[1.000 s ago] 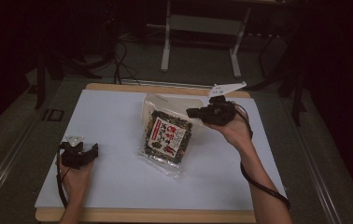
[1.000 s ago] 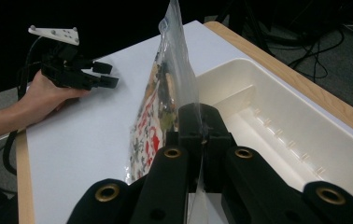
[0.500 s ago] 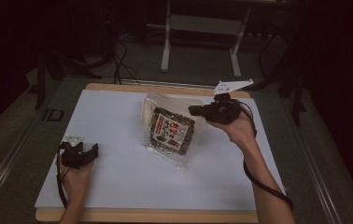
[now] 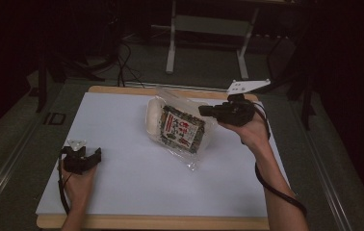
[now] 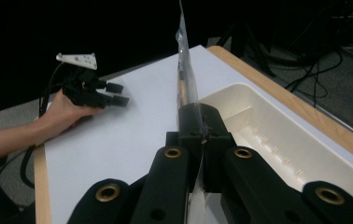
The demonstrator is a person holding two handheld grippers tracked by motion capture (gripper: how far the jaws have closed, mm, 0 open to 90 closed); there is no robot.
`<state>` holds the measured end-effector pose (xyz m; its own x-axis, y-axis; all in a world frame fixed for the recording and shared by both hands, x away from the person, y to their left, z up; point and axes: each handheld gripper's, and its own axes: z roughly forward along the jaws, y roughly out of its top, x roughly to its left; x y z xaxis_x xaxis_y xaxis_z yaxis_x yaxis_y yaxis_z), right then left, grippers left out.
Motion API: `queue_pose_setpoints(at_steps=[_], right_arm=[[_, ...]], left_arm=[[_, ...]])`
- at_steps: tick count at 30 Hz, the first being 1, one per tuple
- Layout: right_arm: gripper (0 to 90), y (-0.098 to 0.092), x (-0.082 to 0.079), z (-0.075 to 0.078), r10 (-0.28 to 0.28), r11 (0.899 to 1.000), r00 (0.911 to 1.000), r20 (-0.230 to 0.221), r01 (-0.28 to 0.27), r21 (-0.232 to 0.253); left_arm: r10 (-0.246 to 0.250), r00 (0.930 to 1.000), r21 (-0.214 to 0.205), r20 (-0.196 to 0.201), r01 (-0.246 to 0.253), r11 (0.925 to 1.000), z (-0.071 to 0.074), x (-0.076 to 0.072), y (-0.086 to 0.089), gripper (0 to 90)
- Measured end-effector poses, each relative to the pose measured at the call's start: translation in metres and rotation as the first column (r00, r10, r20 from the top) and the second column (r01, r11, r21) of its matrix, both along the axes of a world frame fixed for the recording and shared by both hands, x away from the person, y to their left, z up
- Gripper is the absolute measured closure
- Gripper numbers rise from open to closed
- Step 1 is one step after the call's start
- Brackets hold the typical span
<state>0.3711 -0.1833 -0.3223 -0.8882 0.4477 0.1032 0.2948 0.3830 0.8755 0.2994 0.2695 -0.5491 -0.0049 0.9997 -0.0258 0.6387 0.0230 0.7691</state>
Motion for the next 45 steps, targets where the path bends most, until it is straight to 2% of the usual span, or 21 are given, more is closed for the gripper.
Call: queue_pose_setpoints(at_steps=[11, 29, 33, 40, 45], right_arm=[[90.0, -0.009, -0.001, 0.010, -0.022, 0.999, 0.9996, 0.017, 0.021, 0.043], [90.0, -0.013, 0.005, 0.015, -0.045, 0.996, 0.9988, 0.018, 0.044, 0.072], [90.0, -0.016, 0.007, 0.019, -0.057, 0.994, 0.9982, 0.016, 0.055, 0.097], [90.0, -0.019, 0.009, 0.024, -0.072, 0.992, 0.9971, 0.024, 0.070, 0.104], [90.0, -0.021, 0.009, 0.029, -0.080, 0.988, 0.9961, 0.035, 0.075, 0.137]], left_arm=[[0.000, 1.0000, 0.000, 0.001, 0.000, 1.0000, 0.000, 0.000, 0.000, 40.2], [0.003, 1.0000, -0.003, 0.001, -0.003, 1.0000, 0.000, 0.000, 0.000, 40.2], [0.004, 1.0000, -0.004, 0.001, -0.004, 1.0000, 0.000, 0.000, 0.000, 40.2], [0.002, 1.0000, -0.002, -0.001, -0.002, 1.0000, 0.000, 0.000, 0.000, 40.2], [0.002, 1.0000, -0.003, -0.002, -0.002, 1.0000, 0.000, 0.000, 0.000, 40.2]])
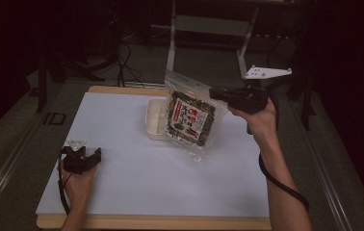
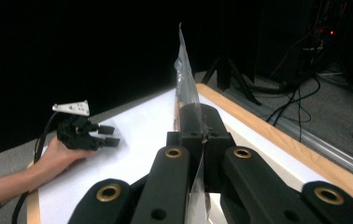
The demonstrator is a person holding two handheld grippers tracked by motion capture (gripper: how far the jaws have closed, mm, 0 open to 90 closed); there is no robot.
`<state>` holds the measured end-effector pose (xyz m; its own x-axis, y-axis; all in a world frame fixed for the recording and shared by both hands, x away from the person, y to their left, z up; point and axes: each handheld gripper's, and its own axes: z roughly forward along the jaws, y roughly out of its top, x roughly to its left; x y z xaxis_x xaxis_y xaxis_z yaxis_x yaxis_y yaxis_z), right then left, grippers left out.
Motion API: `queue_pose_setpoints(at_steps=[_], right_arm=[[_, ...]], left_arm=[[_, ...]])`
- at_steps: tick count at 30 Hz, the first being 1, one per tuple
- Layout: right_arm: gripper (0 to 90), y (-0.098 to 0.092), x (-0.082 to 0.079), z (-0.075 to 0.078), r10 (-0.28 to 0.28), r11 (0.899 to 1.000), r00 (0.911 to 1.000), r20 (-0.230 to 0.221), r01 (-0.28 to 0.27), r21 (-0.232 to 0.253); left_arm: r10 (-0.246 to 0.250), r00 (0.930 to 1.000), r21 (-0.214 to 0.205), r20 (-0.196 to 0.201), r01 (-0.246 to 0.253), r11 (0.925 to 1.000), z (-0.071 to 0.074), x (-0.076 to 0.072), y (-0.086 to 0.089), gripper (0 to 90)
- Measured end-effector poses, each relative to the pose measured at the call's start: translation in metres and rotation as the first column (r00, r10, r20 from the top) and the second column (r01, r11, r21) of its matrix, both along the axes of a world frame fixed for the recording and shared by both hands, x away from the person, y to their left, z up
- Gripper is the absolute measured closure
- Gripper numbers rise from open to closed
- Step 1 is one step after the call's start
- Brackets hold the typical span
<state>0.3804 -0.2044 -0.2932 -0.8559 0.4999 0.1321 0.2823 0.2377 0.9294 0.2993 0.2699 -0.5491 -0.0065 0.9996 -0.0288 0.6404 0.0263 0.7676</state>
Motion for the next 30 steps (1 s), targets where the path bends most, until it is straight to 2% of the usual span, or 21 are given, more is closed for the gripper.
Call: queue_pose_setpoints(at_steps=[11, 18, 24, 30], right_arm=[[90.0, 0.001, 0.005, 0.008, -0.021, 1.000, 0.9994, 0.027, 0.021, 0.013], [90.0, 0.000, 0.014, 0.007, -0.039, 0.999, 0.9988, 0.029, 0.038, 0.032], [90.0, 0.001, 0.020, 0.006, -0.034, 0.999, 0.9978, 0.057, 0.031, 0.045], [90.0, 0.006, 0.028, 0.004, -0.057, 0.998, 0.9967, 0.059, 0.055, 0.036]], left_arm=[[-0.003, 1.0000, -0.001, 0.000, 0.003, 1.0000, 0.000, 0.000, 0.000, 40.1], [-0.001, 1.0000, 0.000, 0.001, 0.001, 1.0000, 0.000, 0.000, 0.000, 40.2], [-0.002, 1.0000, 0.000, 0.000, 0.002, 1.0000, 0.000, 0.000, 0.000, 40.1], [0.002, 1.0000, -0.005, 0.003, -0.002, 1.0000, 0.000, 0.000, 0.000, 40.1]])
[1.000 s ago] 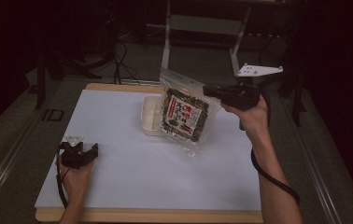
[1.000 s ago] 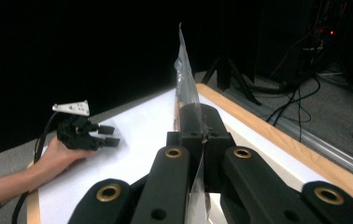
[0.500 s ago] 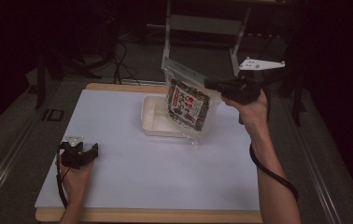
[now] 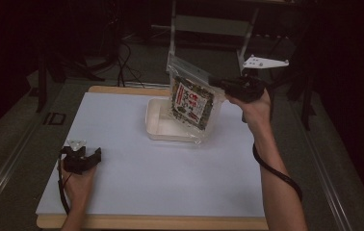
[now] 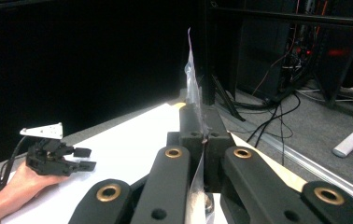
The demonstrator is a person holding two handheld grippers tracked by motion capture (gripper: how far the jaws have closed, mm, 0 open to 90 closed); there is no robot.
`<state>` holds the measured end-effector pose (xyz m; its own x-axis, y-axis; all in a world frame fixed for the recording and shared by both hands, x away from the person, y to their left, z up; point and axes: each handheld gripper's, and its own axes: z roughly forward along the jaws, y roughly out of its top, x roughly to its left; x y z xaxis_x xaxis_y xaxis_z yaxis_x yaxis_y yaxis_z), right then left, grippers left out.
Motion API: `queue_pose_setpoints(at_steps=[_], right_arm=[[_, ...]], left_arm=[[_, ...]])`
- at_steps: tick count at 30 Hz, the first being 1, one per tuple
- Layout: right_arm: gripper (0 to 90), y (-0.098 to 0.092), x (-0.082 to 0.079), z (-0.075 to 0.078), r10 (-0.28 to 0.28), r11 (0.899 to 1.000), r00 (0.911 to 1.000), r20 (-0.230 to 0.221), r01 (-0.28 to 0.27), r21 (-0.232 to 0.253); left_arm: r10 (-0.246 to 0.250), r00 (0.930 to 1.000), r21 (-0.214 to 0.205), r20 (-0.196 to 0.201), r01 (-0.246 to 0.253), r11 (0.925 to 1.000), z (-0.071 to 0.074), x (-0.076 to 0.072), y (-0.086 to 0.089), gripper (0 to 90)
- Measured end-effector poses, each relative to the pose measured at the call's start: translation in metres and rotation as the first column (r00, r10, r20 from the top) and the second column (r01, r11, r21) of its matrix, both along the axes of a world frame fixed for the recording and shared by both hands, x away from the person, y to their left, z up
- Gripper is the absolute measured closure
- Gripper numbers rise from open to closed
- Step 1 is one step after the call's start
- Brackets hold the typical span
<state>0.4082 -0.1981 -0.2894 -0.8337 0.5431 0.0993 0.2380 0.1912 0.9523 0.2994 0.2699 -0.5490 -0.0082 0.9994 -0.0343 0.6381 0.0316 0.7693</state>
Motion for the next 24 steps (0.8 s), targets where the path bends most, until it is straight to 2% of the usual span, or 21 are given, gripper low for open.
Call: queue_pose_setpoints(at_steps=[7, 24], right_arm=[[90.0, 0.006, 0.006, -0.003, -0.008, 1.000, 0.9999, 0.012, 0.008, -0.004], [90.0, 0.022, 0.027, -0.017, -0.040, 0.999, 0.9992, -0.001, 0.040, 0.007]], left_arm=[[0.001, 1.0000, -0.001, 0.000, -0.001, 1.0000, 0.000, 0.000, 0.000, 40.1], [0.000, 1.0000, 0.002, 0.005, 0.000, 1.0000, 0.000, 0.000, 0.000, 40.1]])
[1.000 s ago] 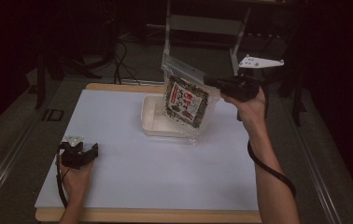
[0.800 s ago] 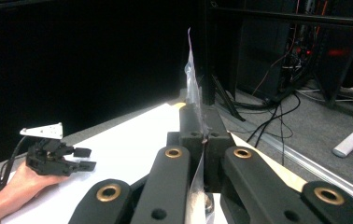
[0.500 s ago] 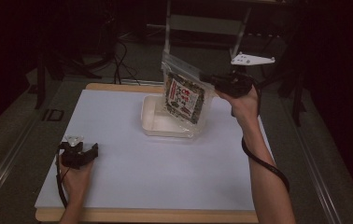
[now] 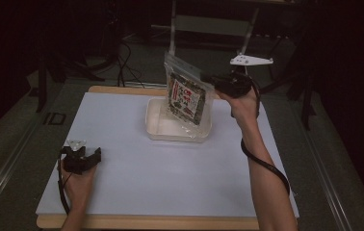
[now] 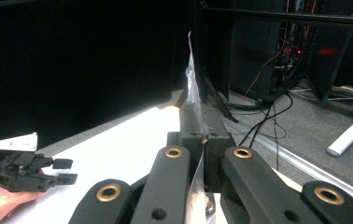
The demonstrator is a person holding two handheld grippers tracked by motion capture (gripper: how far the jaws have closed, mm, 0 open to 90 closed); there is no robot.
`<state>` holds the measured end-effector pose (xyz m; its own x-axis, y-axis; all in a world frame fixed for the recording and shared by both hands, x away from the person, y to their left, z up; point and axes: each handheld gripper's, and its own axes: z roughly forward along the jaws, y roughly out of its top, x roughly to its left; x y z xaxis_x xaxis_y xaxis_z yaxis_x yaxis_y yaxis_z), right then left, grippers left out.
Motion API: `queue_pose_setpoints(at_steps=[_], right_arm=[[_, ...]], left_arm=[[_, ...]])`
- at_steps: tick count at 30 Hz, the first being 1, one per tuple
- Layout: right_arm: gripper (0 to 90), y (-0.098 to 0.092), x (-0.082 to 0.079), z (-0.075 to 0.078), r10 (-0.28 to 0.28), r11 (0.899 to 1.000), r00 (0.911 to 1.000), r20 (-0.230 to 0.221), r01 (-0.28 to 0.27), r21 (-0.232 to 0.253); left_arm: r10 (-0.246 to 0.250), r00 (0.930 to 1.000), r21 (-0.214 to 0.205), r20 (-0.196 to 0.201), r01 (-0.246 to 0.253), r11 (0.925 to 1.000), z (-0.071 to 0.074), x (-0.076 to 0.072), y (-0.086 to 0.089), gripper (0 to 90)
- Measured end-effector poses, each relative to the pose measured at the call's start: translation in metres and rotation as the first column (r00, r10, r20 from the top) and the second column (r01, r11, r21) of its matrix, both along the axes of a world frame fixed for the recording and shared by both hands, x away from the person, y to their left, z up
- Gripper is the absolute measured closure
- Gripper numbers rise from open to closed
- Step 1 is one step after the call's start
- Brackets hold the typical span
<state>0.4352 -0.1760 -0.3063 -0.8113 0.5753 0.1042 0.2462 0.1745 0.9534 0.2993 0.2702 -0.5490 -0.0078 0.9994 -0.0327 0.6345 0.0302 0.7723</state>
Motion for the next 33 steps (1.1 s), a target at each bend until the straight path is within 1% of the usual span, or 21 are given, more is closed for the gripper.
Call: queue_pose_setpoints(at_steps=[5, 11, 14, 16, 19, 21, 22, 25, 29, 32, 33], right_arm=[[90.0, 0.005, 0.004, -0.005, -0.004, 1.000, 1.0000, 0.003, 0.004, 0.000], [90.0, 0.006, 0.010, -0.021, -0.008, 1.000, 0.9998, -0.016, 0.008, 0.012], [90.0, 0.006, 0.014, -0.030, -0.015, 1.000, 0.9993, -0.035, 0.015, 0.006], [90.0, 0.006, 0.017, -0.039, -0.021, 1.000, 0.9983, -0.054, 0.021, -0.004], [90.0, 0.004, 0.020, -0.050, -0.038, 0.999, 0.9960, -0.081, 0.039, 0.011], [90.0, 0.000, 0.022, -0.054, -0.040, 0.999, 0.9947, -0.094, 0.043, 0.029], [90.0, -0.002, 0.022, -0.054, -0.042, 0.998, 0.9944, -0.097, 0.046, 0.035], [90.0, -0.007, 0.021, -0.054, -0.063, 0.998, 0.9931, -0.099, 0.065, 0.018], [90.0, -0.011, 0.022, -0.056, -0.079, 0.997, 0.9913, -0.105, 0.081, 0.009], [90.0, -0.012, 0.022, -0.055, -0.098, 0.995, 0.9898, -0.103, 0.096, -0.019], [90.0, -0.013, 0.022, -0.054, -0.112, 0.994, 0.9889, -0.098, 0.110, -0.027]], left_arm=[[0.000, 1.0000, -0.001, 0.000, 0.000, 1.0000, 0.000, 0.000, 0.000, 40.1], [-0.002, 1.0000, 0.000, 0.001, 0.002, 1.0000, 0.000, 0.000, 0.000, 40.1], [-0.004, 1.0000, 0.002, -0.001, 0.004, 1.0000, 0.000, 0.000, 0.000, 40.1], [-0.004, 1.0000, 0.002, -0.003, 0.004, 1.0000, 0.000, 0.000, 0.000, 40.1], [-0.004, 1.0000, 0.002, -0.003, 0.004, 1.0000, 0.000, 0.000, 0.000, 40.1], [-0.005, 1.0000, 0.002, -0.004, 0.005, 1.0000, 0.000, 0.000, 0.000, 40.1], [-0.005, 1.0000, 0.004, -0.004, 0.005, 1.0000, 0.000, 0.000, 0.000, 40.0], [-0.006, 1.0000, 0.004, -0.004, 0.006, 1.0000, 0.000, 0.000, 0.000, 40.0], [-0.005, 1.0000, 0.005, -0.003, 0.005, 1.0000, 0.000, 0.000, -0.001, 40.0], [-0.003, 1.0000, 0.005, -0.002, 0.003, 1.0000, 0.000, 0.000, 0.000, 40.0], [-0.003, 1.0000, 0.004, -0.003, 0.003, 1.0000, 0.000, 0.000, 0.000, 40.0]])
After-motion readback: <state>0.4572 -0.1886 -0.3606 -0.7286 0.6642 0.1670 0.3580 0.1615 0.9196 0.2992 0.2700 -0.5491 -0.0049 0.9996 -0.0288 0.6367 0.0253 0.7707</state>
